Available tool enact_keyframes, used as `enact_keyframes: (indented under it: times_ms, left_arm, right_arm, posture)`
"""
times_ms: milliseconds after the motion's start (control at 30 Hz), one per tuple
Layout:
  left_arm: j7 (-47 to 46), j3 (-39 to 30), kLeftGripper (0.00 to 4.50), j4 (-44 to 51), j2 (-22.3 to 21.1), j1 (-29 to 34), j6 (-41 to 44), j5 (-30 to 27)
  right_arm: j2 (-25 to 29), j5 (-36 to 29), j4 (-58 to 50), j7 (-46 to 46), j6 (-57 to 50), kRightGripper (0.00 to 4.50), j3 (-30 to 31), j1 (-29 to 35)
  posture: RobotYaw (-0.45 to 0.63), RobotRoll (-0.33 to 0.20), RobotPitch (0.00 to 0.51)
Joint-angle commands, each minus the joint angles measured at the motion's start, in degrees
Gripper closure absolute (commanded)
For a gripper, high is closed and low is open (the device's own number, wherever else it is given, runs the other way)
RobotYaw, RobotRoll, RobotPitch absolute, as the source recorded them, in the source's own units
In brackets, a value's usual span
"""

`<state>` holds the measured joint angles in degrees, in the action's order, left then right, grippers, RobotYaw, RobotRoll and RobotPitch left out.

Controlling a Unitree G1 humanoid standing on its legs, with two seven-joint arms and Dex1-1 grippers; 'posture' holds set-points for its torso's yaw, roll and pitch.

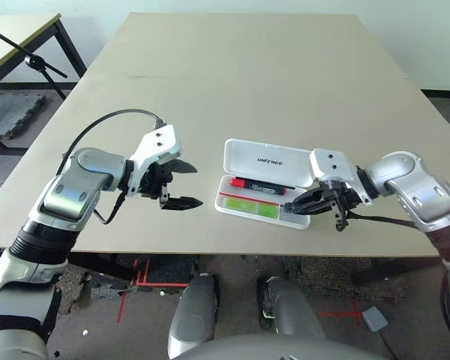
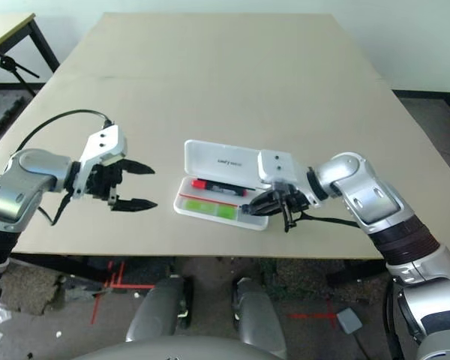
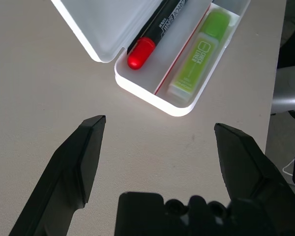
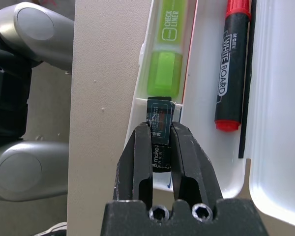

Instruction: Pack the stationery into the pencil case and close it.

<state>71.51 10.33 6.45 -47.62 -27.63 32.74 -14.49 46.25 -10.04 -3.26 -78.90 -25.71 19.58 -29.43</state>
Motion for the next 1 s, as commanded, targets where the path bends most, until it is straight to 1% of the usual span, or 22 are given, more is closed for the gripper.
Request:
enact_keyframes:
  times_ms: [33, 167, 233, 267, 333, 500, 567, 700, 800, 933, 1000]
  left_arm:
    - [-0.2, 0.1, 0.00, 0.4, -0.1, 0.1, 0.1, -0.5]
    - [0.1, 0.5, 0.00, -0.6, 0.1, -0.9, -0.4, -0.1]
    - [0.1, 0.7, 0.00, -1.0, 0.3, -1.3, -0.5, 0.0]
    - [0.1, 0.7, 0.00, -1.2, 0.3, -1.5, -0.6, 0.0]
    - [0.1, 1.0, 0.00, -2.1, 0.6, -2.2, -0.9, 0.3]
    - [0.5, 1.5, 0.00, -4.3, 0.9, -3.5, -1.8, 0.8]
    - [0.5, 1.5, 0.00, -6.0, 1.1, -4.6, -2.4, 1.0]
    - [0.8, 1.4, 0.00, -9.8, 1.5, -6.9, -4.1, 1.5]
    - [1.2, 1.5, 0.00, -12.5, 1.9, -8.3, -5.2, 1.8]
    - [0.7, 1.5, 0.00, -19.5, 3.8, -12.1, -8.1, 3.1]
    - [0.2, 1.7, 0.00, -23.5, 4.8, -14.0, -9.5, 4.0]
  right_arm:
    - [0.2, 0.0, -0.7, -0.3, -0.8, 4.24, 0.8, 1.2]
    - [1.5, -0.7, -1.6, -1.9, -2.1, 4.24, 0.5, 2.0]
    - [1.7, -0.7, -2.1, -1.8, -2.2, 3.49, 0.2, 2.4]
    - [1.7, -0.8, -2.3, -1.6, -2.2, 3.20, -0.1, 2.6]
    - [1.9, -1.2, -2.5, -1.6, -2.6, 2.48, -0.8, 2.6]
    - [4.0, -2.8, -2.0, -1.8, -4.1, 0.63, -2.7, 2.6]
    - [5.6, -4.0, -1.2, -2.3, -2.9, 0.02, -5.1, 3.0]
    - [8.4, -4.7, 1.6, -3.1, 1.8, 0.02, -9.3, 4.1]
    - [10.1, -5.7, 3.5, -3.9, 1.5, 0.02, -11.5, 4.2]
    - [12.4, -10.1, 5.4, -6.7, 4.2, 0.02, -18.1, 6.8]
    - [12.8, -10.7, 7.5, -7.0, 6.5, 0.02, -20.4, 7.6]
  posture:
    - [0.31, 0.000, 0.127]
    - [0.30, 0.000, 0.125]
    - [0.30, 0.000, 0.125]
    - [0.30, 0.000, 0.125]
    - [0.28, 0.000, 0.124]
    - [0.27, 0.000, 0.124]
    - [0.26, 0.000, 0.123]
    - [0.24, 0.000, 0.123]
    - [0.23, 0.000, 0.122]
    - [0.21, 0.000, 0.119]
    - [0.20, 0.000, 0.117]
